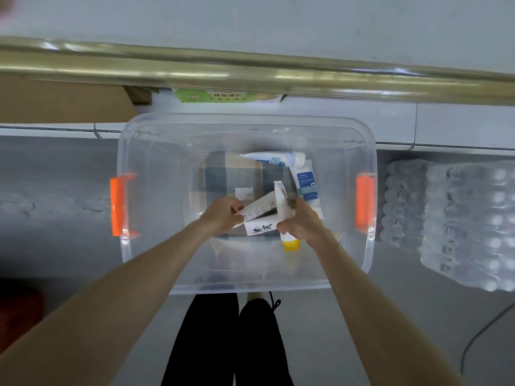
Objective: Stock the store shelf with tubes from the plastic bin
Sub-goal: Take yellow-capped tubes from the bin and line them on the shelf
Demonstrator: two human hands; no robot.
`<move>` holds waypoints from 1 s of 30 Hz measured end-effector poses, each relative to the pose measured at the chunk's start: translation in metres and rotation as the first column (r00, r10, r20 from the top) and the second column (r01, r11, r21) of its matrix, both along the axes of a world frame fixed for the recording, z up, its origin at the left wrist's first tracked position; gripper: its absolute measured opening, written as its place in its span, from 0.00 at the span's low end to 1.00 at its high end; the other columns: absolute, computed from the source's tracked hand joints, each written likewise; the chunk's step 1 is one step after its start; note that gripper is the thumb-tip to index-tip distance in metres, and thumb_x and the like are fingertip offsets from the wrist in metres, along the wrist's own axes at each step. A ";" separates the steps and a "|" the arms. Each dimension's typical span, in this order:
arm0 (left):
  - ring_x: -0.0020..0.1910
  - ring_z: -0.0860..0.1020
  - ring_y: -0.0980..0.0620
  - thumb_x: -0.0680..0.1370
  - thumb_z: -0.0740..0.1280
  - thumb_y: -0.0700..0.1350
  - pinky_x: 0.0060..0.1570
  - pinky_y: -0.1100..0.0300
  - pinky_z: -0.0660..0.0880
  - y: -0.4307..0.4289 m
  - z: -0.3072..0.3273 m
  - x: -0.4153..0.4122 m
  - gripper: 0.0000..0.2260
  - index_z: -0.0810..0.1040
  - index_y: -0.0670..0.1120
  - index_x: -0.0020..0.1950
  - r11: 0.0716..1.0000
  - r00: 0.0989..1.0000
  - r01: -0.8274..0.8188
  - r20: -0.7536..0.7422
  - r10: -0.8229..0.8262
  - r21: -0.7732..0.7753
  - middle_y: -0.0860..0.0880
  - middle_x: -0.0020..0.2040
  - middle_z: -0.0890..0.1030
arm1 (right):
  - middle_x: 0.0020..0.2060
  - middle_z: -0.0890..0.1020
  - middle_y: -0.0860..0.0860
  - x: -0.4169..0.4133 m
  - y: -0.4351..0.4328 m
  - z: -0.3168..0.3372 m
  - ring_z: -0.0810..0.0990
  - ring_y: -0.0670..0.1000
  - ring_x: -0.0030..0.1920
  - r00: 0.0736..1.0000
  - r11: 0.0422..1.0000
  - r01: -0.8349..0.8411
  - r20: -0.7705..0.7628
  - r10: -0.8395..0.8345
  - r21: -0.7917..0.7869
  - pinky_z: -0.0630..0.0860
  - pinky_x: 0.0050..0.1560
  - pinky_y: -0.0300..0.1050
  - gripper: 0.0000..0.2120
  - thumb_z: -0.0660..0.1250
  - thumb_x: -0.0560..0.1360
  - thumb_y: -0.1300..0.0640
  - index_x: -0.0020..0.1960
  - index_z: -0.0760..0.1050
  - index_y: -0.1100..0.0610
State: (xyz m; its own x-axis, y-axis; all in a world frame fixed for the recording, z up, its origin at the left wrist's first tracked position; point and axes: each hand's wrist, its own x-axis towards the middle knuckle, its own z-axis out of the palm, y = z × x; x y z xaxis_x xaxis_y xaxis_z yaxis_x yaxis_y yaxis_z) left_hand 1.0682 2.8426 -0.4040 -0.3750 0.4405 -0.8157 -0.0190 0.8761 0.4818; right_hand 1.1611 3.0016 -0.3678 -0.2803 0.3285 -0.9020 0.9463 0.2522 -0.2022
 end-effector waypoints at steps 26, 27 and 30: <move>0.37 0.77 0.49 0.73 0.71 0.45 0.33 0.68 0.68 -0.025 0.397 -0.098 0.08 0.78 0.41 0.44 0.907 0.739 0.058 -0.628 0.242 0.418 0.46 0.40 0.79 | 0.36 0.75 0.54 -0.102 0.018 0.358 0.73 0.53 0.39 0.596 0.957 -0.159 -0.750 0.288 0.241 0.71 0.39 0.44 0.09 0.73 0.67 0.63 0.43 0.73 0.62; 0.36 0.79 0.49 0.74 0.71 0.45 0.34 0.65 0.69 -0.024 0.417 -0.102 0.08 0.78 0.41 0.43 0.901 0.718 0.069 -0.649 0.253 0.428 0.46 0.38 0.78 | 0.37 0.76 0.55 -0.108 0.020 0.377 0.74 0.53 0.40 0.568 0.953 -0.165 -0.766 0.302 0.254 0.73 0.42 0.46 0.09 0.73 0.67 0.62 0.43 0.74 0.63; 0.37 0.80 0.47 0.74 0.70 0.46 0.36 0.57 0.73 -0.023 0.472 -0.112 0.08 0.78 0.41 0.43 0.893 0.658 0.114 -0.706 0.261 0.436 0.46 0.38 0.80 | 0.36 0.79 0.53 -0.125 0.024 0.434 0.76 0.50 0.37 0.490 0.917 -0.199 -0.775 0.400 0.347 0.73 0.37 0.42 0.06 0.73 0.69 0.60 0.41 0.76 0.59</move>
State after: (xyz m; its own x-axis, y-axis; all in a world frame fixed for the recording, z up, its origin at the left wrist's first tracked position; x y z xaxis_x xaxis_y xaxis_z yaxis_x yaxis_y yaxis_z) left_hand 0.9559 2.8198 0.0682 -0.8038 0.5949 0.0020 0.4457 0.5999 0.6644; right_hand 1.0361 3.0256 0.0661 -0.9682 0.2032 -0.1458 0.2418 0.6126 -0.7525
